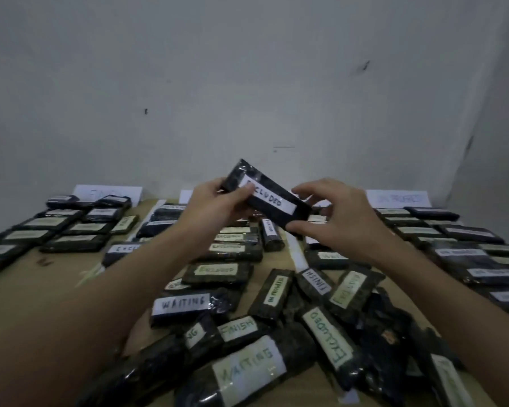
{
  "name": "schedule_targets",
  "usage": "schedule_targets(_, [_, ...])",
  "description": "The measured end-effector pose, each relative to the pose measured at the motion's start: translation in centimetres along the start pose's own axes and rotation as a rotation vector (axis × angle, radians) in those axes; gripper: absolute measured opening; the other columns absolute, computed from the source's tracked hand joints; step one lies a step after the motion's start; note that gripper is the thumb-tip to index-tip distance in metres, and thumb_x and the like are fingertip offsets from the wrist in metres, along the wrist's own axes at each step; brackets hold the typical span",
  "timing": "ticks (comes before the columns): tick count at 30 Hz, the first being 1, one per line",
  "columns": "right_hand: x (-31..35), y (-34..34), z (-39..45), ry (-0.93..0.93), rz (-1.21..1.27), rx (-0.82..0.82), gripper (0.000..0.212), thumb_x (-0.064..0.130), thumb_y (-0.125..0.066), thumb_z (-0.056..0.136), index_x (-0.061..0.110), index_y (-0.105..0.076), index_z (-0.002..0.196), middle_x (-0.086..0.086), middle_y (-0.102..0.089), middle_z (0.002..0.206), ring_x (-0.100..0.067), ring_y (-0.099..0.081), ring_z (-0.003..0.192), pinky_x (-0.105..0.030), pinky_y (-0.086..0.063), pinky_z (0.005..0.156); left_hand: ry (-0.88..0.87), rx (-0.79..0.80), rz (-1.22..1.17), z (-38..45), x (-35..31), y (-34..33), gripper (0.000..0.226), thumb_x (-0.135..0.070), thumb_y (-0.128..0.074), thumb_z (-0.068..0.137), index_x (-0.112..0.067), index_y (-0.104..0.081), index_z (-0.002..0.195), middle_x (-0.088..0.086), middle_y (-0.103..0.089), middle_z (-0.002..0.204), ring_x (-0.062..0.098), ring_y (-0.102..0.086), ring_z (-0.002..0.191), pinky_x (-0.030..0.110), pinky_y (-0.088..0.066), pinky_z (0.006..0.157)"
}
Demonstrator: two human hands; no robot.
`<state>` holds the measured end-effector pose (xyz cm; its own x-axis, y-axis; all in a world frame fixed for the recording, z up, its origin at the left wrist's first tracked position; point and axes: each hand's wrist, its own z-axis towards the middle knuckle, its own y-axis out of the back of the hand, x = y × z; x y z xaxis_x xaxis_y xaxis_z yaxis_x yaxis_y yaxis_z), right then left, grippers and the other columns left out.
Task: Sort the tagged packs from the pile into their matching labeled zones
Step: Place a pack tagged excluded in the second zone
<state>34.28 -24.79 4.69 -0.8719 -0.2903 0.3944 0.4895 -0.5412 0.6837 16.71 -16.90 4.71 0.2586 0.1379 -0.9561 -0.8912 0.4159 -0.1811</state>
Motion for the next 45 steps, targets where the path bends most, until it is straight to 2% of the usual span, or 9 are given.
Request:
schedule_targets(6, [5.6, -5.5, 2.6, 0.131, 0.006, 0.075, 0.062, 0.037, -0.081, 0.065, 0.019, -0.059, 0.119, -0.003, -0.06, 0.105, -0.018, -0.056, 0.094, -0.033, -0.046, 0.084, -0.019, -0.116, 0.044, -1.9, -2.3, 7.1, 0.011, -0.01, -0.056, 0.089, -0.003, -0.062, 0.095, 0.015, -0.07, 0.097, 0.021, -0.07, 0.086, 0.024, -0.058, 0.075])
schedule_targets(9, [7.7, -8.6, 3.4, 0.165, -0.015, 0.126, 0.051, 0.033, -0.076, 0.07, 0.018, -0.06, 0.116, -0.005, -0.059, 0.103, -0.022, -0.056, 0.094, -0.039, -0.048, 0.083, -0.024, -0.172, 0.091, -3.1, -2.6, 10.3, 0.013, -0.009, -0.057, 0.088, -0.001, -0.061, 0.096, 0.017, -0.068, 0.097, 0.021, -0.069, 0.083, 0.023, -0.058, 0.071])
schedule_targets(16, [10.4, -15.7, 4.7, 0.167, -0.068, 0.303, 0.053, 0.03, -0.076, 0.073, 0.021, -0.057, 0.122, -0.002, -0.059, 0.115, -0.021, -0.048, 0.109, -0.039, -0.044, 0.092, 0.038, -0.251, 0.586, -5.5, -0.8, 18.3, 0.023, -0.016, -0.065, 0.084, -0.014, -0.06, 0.106, 0.0, -0.07, 0.096, 0.001, -0.067, 0.075, 0.011, -0.049, 0.056])
schedule_targets(22, [10.7, -20.6, 4.9, 0.19, -0.194, 0.467, 0.051, 0.021, -0.074, 0.077, 0.017, -0.056, 0.124, -0.003, -0.056, 0.119, -0.022, -0.045, 0.113, -0.041, -0.045, 0.091, 0.124, -0.417, 0.788, -6.0, 3.2, 23.2, 0.045, -0.022, -0.074, 0.077, -0.012, -0.053, 0.116, 0.002, -0.063, 0.105, 0.012, -0.061, 0.088, 0.032, -0.052, 0.079])
schedule_targets(28, [10.0, -22.5, 5.0, 0.182, -0.236, 0.538, 0.054, 0.026, -0.074, 0.077, 0.02, -0.055, 0.127, -0.004, -0.055, 0.12, -0.023, -0.043, 0.116, -0.041, -0.044, 0.093, 0.117, -0.337, 0.856, -5.4, 4.9, 24.1, 0.037, -0.008, -0.067, 0.08, -0.008, -0.058, 0.116, 0.001, -0.064, 0.099, 0.001, -0.058, 0.081, 0.007, -0.045, 0.06])
schedule_targets(32, [9.6, -22.1, 5.2, 0.193, -0.18, 0.585, 0.047, 0.03, -0.07, 0.081, 0.023, -0.058, 0.126, -0.002, -0.054, 0.116, -0.02, -0.045, 0.112, -0.035, -0.042, 0.094, 0.097, -0.303, 0.909, -5.3, 5.1, 24.5, 0.029, -0.01, -0.066, 0.081, -0.01, -0.061, 0.11, 0.001, -0.065, 0.1, 0.006, -0.061, 0.085, 0.018, -0.049, 0.073])
schedule_targets(36, [9.0, -22.1, 5.1, 0.206, -0.171, 0.6, 0.036, 0.014, -0.06, 0.087, 0.02, -0.061, 0.122, -0.006, -0.06, 0.111, -0.022, -0.053, 0.107, -0.029, -0.042, 0.087, 0.111, -0.247, 0.927, -5.3, 5.8, 24.5, 0.024, -0.011, -0.066, 0.082, -0.013, -0.062, 0.106, 0.0, -0.065, 0.102, 0.01, -0.063, 0.087, 0.021, -0.05, 0.07])
schedule_targets(40, [8.8, -21.8, 5.0, 0.173, -0.192, 0.663, 0.036, 0.015, -0.055, 0.091, 0.02, -0.058, 0.126, -0.005, -0.054, 0.121, -0.022, -0.05, 0.113, -0.035, -0.044, 0.093, 0.105, -0.233, 0.968, -5.0, 6.0, 24.4, 0.024, -0.014, -0.066, 0.082, -0.011, -0.065, 0.105, 0.003, -0.067, 0.103, 0.014, -0.063, 0.092, 0.026, -0.05, 0.083])
schedule_targets(45, [10.7, -21.1, 5.0, 0.389, -0.143, 0.689, 0.034, 0.013, -0.056, 0.09, 0.027, -0.062, 0.12, 0.004, -0.05, 0.126, -0.015, -0.045, 0.117, -0.036, -0.043, 0.094, 0.08, -0.285, 0.991, -4.9, 5.4, 24.7, 0.025, -0.014, -0.063, 0.084, -0.01, -0.064, 0.108, 0.002, -0.066, 0.103, 0.014, -0.063, 0.093, 0.027, -0.049, 0.085])
